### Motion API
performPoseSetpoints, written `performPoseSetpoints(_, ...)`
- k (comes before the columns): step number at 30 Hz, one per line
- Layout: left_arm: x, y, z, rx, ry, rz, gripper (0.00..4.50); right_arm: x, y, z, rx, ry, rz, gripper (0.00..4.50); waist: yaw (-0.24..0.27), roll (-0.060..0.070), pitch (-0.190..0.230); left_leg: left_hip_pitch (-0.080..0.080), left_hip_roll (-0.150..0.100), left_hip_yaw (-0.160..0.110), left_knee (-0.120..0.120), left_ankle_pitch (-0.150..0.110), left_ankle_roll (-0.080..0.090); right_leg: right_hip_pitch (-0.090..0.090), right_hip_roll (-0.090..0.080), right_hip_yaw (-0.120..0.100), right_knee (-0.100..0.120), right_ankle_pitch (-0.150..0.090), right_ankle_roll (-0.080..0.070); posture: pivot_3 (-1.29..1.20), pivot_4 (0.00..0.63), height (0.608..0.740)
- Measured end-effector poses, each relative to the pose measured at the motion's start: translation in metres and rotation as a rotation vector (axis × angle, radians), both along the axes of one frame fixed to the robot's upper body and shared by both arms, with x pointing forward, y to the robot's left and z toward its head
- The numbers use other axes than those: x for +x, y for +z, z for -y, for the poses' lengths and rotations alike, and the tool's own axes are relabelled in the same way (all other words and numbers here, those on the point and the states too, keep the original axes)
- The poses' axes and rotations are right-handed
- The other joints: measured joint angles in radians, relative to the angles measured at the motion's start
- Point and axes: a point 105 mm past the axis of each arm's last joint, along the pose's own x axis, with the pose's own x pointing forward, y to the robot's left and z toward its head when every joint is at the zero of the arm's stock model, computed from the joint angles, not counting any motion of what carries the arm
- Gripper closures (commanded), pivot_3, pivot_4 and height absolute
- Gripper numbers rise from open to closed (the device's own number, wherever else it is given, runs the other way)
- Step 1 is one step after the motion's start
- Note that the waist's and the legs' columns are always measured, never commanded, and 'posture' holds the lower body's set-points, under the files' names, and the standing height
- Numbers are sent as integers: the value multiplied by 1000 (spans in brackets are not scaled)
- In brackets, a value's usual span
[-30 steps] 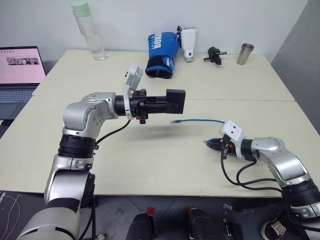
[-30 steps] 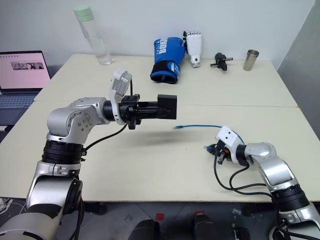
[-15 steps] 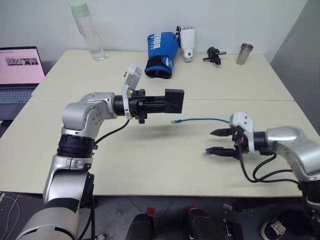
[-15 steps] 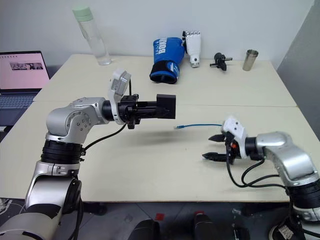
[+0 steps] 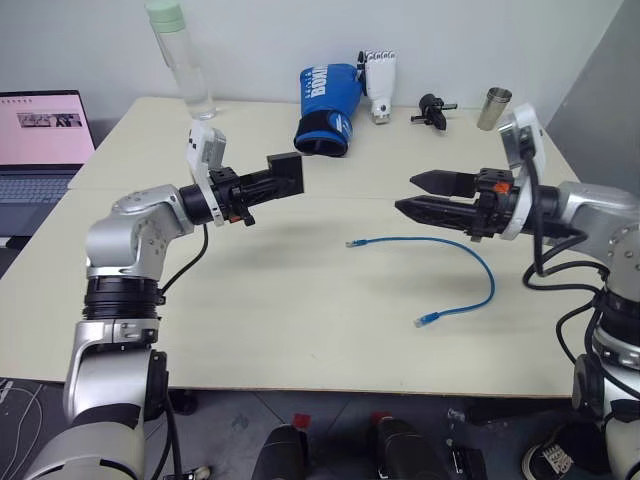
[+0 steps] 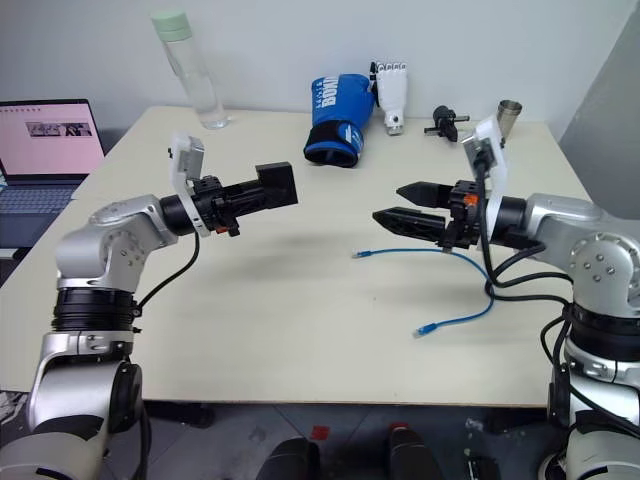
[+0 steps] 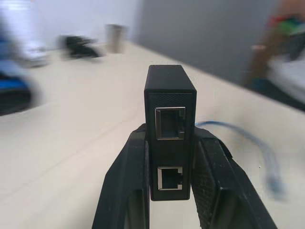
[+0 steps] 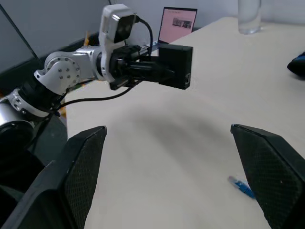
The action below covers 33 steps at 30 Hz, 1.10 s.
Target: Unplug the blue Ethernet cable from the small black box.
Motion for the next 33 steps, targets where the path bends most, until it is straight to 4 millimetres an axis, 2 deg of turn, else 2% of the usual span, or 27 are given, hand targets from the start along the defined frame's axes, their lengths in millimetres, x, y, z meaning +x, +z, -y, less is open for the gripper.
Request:
performPoseSetpoints(3, 18, -17, -12, 36, 191, 20, 3703, 0, -15, -9, -39, -20, 36, 78, -1, 0, 0, -2, 0, 0, 1, 0, 0, -1, -1, 0, 0, 1, 1, 0, 150, 740)
performPoseSetpoints(6, 34, -47, -23, 43, 385, 2, 3703, 0, -26, -18, -53, -24, 63, 78, -1, 0, -1, -2, 0, 0, 1, 0, 0, -2, -1, 0, 0, 1, 1, 0, 150, 740)
performPoseSetpoints(9, 39, -81, -26, 48, 485, -45, 3703, -2, -28, -22, -58, -22, 82, 78, -1, -1, 0, -3, -1, 0, 1, 0, 0, -2, -1, 0, 1, 1, 1, 0, 150, 740)
performPoseSetpoints(13, 40, -100, -34, 70, 557, -42, 3703, -1, -27, -21, -56, -34, 95, 78, -1, -1, -1, -3, -1, 0, 1, 0, 0, -2, -1, -1, 1, 1, 1, 0, 150, 740)
performPoseSetpoints(15, 41, -102, -37, 78, 581, -18, 3001, -1, -27, -21, -56, -38, 95, 40, -1, -1, -1, -3, -1, 0, 1, 0, 0, -2, -1, -1, 1, 1, 1, 0, 150, 740)
performPoseSetpoints(20, 38, -116, -46, 68, 613, -57, 1966, -3, -33, -18, -64, -51, 84, 40, -2, -1, -1, -3, -1, -1, 1, 0, 0, -2, 0, -1, 1, 1, 1, 0, 150, 740)
performPoseSetpoints(24, 37, -114, -46, 49, 594, -53, 1106, -5, -36, -18, -67, -54, 79, 40, -2, -1, -1, -3, -1, -1, 1, 0, 0, -2, 0, -1, 1, 1, 1, 0, 150, 740)
performPoseSetpoints(28, 32, -111, -52, 27, 580, -60, 492, -8, -40, -18, -63, -50, 67, 40, -4, -1, -1, -3, -1, -1, 1, 0, 0, -2, 0, -1, 1, 1, 1, 0, 150, 740)
performPoseSetpoints(29, 30, -108, -55, 34, 571, -59, 213, -8, -41, -17, -62, -59, 63, 40, -5, -1, -1, -3, 0, -1, 1, 0, 0, -2, 0, -2, 1, 1, 1, 0, 150, 740)
performPoseSetpoints(33, 24, -81, -65, 110, 500, -57, 60, -10, -43, -7, -69, -89, 47, 40, -5, -1, -1, -3, 0, -3, 1, 0, 0, -2, 0, -2, 1, 1, 1, 0, 150, 740)
